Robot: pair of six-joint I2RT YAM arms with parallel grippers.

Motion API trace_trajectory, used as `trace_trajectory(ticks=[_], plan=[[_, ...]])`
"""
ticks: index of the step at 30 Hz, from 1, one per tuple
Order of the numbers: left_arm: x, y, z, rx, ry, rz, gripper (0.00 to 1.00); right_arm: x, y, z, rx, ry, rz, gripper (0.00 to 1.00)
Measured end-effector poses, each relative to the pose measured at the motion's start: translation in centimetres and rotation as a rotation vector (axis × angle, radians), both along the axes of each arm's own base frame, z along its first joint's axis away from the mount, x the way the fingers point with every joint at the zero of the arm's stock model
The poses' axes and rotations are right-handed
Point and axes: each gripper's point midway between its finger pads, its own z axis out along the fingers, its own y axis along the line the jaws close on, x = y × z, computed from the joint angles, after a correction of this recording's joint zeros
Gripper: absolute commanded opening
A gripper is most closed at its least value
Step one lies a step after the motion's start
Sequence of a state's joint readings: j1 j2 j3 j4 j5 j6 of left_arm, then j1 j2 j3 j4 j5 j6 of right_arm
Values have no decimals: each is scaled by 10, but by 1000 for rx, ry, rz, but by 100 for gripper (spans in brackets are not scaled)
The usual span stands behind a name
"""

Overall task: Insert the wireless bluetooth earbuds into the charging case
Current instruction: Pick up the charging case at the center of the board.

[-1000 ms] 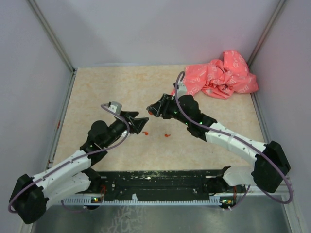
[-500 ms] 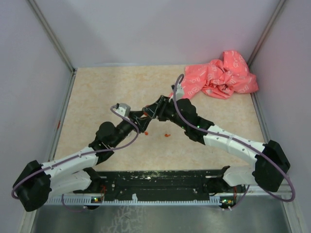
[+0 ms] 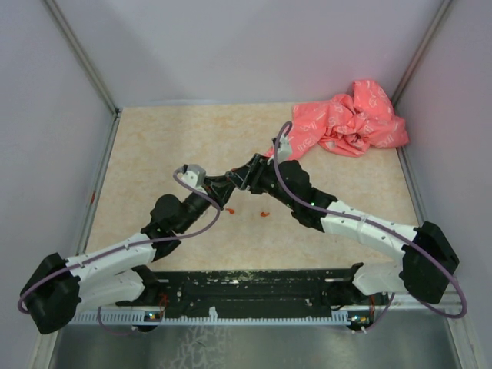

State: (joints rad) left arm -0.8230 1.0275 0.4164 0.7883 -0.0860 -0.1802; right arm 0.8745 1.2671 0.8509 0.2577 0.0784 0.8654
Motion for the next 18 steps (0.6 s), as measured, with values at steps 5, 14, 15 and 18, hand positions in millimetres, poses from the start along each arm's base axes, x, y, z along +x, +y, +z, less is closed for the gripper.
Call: trace_trajectory(ticks=[5, 14, 15, 18], plan=[[-1, -1, -1, 34, -27, -6, 3, -1, 0, 0, -2, 0, 2, 66], [-5, 1, -6, 239, -194, -15, 1, -4, -13, 4, -86, 8, 6, 75], [-7, 1, -6, 268, -224, -13, 1, -3, -15, 10, -90, 5, 11, 75], [-10, 0, -7, 367, -317, -7, 0, 2, -23, 27, -93, -2, 18, 74]])
